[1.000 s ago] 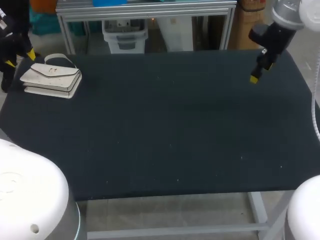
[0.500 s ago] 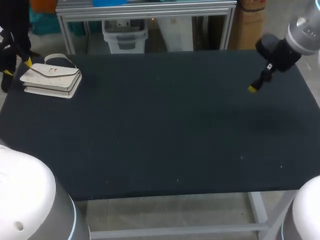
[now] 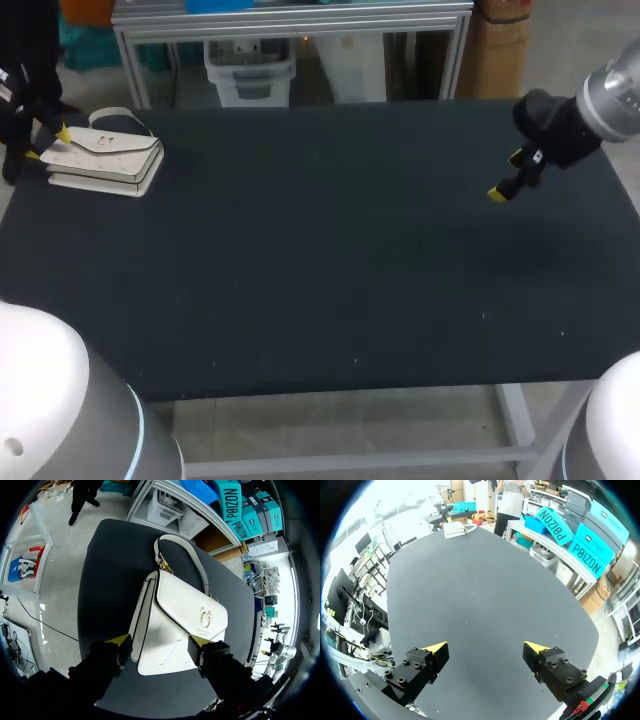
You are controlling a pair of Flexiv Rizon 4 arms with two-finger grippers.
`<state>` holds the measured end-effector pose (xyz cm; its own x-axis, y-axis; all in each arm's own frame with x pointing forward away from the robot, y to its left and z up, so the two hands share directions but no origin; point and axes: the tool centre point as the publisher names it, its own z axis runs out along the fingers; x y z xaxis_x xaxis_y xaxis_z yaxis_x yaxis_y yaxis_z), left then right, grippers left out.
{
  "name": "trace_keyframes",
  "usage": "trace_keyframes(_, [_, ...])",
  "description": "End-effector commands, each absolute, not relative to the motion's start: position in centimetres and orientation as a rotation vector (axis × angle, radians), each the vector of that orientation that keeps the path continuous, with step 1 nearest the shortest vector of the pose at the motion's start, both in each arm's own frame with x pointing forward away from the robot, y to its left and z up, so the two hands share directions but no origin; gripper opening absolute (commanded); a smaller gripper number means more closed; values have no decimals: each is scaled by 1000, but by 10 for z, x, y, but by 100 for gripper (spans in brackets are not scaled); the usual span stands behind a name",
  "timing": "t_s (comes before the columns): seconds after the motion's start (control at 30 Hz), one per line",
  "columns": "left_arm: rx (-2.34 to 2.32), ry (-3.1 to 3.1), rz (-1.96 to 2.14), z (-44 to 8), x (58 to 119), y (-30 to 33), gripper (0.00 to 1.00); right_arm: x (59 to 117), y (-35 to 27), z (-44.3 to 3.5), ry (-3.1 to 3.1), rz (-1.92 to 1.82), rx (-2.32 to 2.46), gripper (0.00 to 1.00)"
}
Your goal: Pick up the bag, open it, inspect its contents, close it, and place it on the opposite side
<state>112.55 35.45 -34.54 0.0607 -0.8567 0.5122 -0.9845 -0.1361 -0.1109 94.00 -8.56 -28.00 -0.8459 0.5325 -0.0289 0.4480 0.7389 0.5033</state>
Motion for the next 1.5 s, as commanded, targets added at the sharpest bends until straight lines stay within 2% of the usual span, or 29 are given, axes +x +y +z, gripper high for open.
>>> trace_keyframes(0.03, [1603,-1689,333,-353,1136,358,69,950,-84,-284,2826,748,755,100])
trace_keyframes(0.07, [1601,-1686,334,-354,1136,358,64,950,-83,-285,2836,752,742,100])
trace_keyframes(0.13, [1596,-1679,333,-355,1136,356,43,949,-82,-287,2849,761,723,100])
trace_keyframes(0.2, [1593,-1676,326,-357,1136,355,36,949,-81,-289,2860,765,705,100])
trace_keyframes(0.23, [1592,-1675,325,-357,1136,355,11,948,-81,-290,2867,766,693,100])
trace_keyframes(0.27, [1589,-1674,324,-357,1136,355,0,948,-81,-291,2872,771,682,100])
trace_keyframes(0.67, [1565,-1631,327,-362,1127,341,0,941,-74,-300,2955,808,477,100])
trace_keyframes(1.5, [1525,-1622,390,-347,1081,243,0,927,-56,-309,2993,833,184,100])
